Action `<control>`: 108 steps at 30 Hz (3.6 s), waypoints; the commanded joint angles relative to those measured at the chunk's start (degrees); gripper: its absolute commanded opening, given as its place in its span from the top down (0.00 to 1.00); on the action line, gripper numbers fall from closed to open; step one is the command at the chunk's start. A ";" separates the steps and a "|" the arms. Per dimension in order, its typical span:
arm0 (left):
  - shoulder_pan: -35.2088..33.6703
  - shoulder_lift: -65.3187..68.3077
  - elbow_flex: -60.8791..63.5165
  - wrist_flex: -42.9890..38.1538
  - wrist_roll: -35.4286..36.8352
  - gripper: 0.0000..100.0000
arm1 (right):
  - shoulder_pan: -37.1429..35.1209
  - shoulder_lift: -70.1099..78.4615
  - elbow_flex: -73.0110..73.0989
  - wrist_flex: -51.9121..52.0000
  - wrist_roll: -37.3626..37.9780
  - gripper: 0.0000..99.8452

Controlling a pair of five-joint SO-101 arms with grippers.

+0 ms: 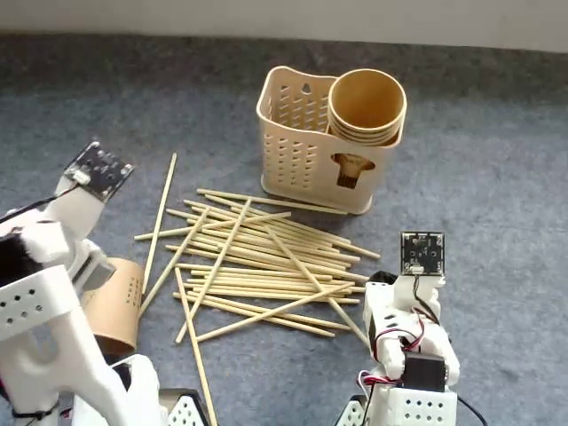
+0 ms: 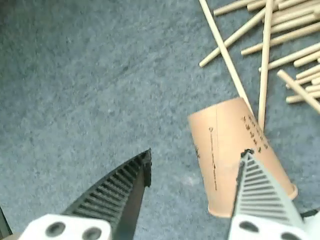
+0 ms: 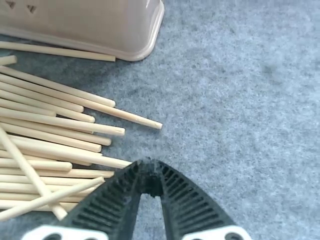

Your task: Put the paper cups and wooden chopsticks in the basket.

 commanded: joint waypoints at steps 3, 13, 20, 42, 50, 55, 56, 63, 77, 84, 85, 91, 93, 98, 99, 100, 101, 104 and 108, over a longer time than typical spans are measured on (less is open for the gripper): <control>-8.92 0.13 2.51 1.85 -9.32 0.73 | 0.66 -0.57 6.11 -1.10 0.70 0.99; -16.40 0.04 16.13 -6.07 -17.49 0.73 | 0.66 -0.57 6.11 -1.01 0.70 0.99; -21.67 0.04 16.84 -5.89 -26.99 0.73 | 0.66 -0.57 6.11 -1.01 0.70 0.99; -25.10 -23.52 22.73 -5.80 -12.84 0.73 | 0.66 -0.57 6.11 -0.84 0.70 0.99; -25.01 -43.30 40.22 -5.80 -15.38 0.73 | 0.66 -0.57 6.11 -0.84 0.70 0.99; -25.10 -51.12 46.99 -6.33 -15.38 0.73 | 0.66 -0.57 6.11 -0.84 0.70 0.99; -25.10 -51.91 47.69 -6.33 -15.38 0.73 | 0.66 -0.57 6.11 -0.84 0.70 0.99; -24.84 -52.70 49.89 -8.09 -15.38 0.73 | 0.66 -0.57 6.11 -0.84 0.70 0.99; -24.22 -52.62 31.69 -1.85 -10.37 0.78 | 0.75 -0.57 6.11 -0.84 0.70 0.99; -28.18 -52.53 26.68 9.14 -19.08 0.78 | 1.98 -0.57 6.11 -1.01 0.70 0.99; -28.88 -52.18 27.74 9.05 -19.78 0.78 | 2.07 -0.57 6.11 -1.10 0.70 0.99; -31.25 -42.68 31.78 8.18 -25.49 0.78 | 2.07 -0.57 6.11 -1.10 0.70 0.99; -31.08 -38.46 31.96 5.27 -25.41 0.78 | 2.07 -0.57 6.11 -1.10 0.70 0.99; -28.26 -27.82 32.13 -2.73 -21.27 0.78 | 2.07 -0.57 6.11 -1.10 0.70 0.99; -26.68 -25.98 32.13 -4.40 -18.64 0.78 | 2.07 -0.57 6.11 -1.10 0.70 0.99; -25.01 -24.40 32.13 -5.98 -16.00 0.78 | 2.07 -0.57 6.11 -1.10 0.70 0.99; -23.25 -23.16 32.13 -7.12 -13.71 0.78 | 2.07 -0.57 6.11 -1.10 0.70 0.99; -17.89 -21.05 32.13 -8.88 -8.26 0.78 | 2.15 -0.57 6.11 -1.10 0.70 0.99; -10.24 -20.97 31.78 -8.88 0.62 0.78 | 2.15 -0.57 6.11 -1.10 0.70 0.99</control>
